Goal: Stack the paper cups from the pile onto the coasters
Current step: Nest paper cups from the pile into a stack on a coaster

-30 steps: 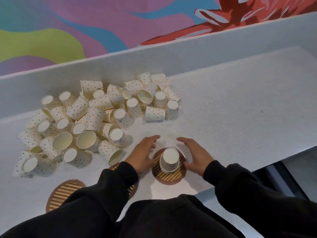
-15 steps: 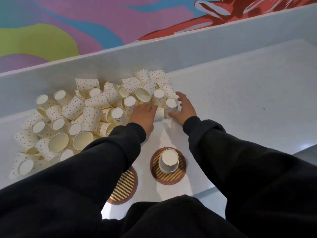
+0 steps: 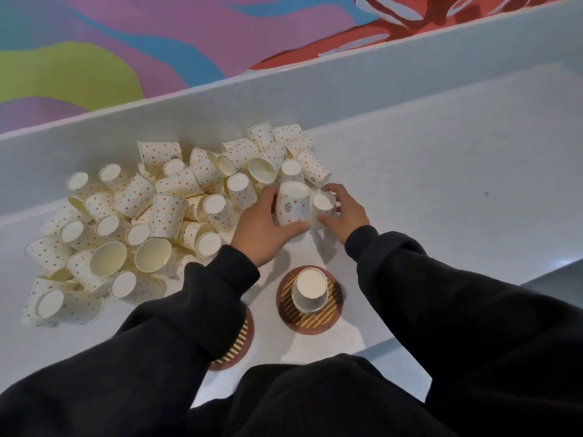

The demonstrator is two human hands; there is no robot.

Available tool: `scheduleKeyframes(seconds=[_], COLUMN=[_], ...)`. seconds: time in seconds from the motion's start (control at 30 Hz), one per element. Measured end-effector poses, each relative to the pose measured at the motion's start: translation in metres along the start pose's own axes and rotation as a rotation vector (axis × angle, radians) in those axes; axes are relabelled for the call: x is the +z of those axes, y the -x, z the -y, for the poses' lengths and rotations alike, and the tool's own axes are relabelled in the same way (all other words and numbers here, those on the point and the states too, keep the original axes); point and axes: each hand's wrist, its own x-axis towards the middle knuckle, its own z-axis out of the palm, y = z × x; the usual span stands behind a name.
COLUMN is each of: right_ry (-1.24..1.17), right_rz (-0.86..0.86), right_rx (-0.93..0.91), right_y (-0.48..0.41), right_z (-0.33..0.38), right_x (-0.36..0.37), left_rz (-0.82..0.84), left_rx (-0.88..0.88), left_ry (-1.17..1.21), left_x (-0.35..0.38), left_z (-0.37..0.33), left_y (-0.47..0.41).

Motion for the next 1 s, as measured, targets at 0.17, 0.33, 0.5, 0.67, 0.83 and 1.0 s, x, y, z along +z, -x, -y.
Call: scheduleKeyframes(seconds=[0.17,0.33,0.5,0.67,0.83,1.0], right_ry=[0.000,0.057,-0.012,-0.081,-0.128,-0.244], right_rz=[-0.014,-0.037,-0.035,-0.056,-0.075,-0.064], right_rx=[0.068,0.111,0.136,0.156,0.154,-0.103], right_y=[0.013,0.025,0.037,0.047,0.056,0.076], right_z=[-0.005,-0.016,-0.023,-0.024,-0.018,0.015], right_x=[-0.008,-0.012,-0.020,-0.034,-0.048,-0.065], left_rz=[0.053,0.102,0.138,0.213,0.287,0.284], left_rx=[0.087,0.166,0.228,0.174,0.113,0.060], left_ry=[0.231,0.176,0.007,-0.083,-0.158,-0.157], left_x=[-0.007,0.003,0.019,0.034,0.048,0.052], left_z=[-0.024,-0.023,-0.003,0.017,0.036,0.044], left_y=[0.045,0.077,0.087,0.088,0.085,0.082])
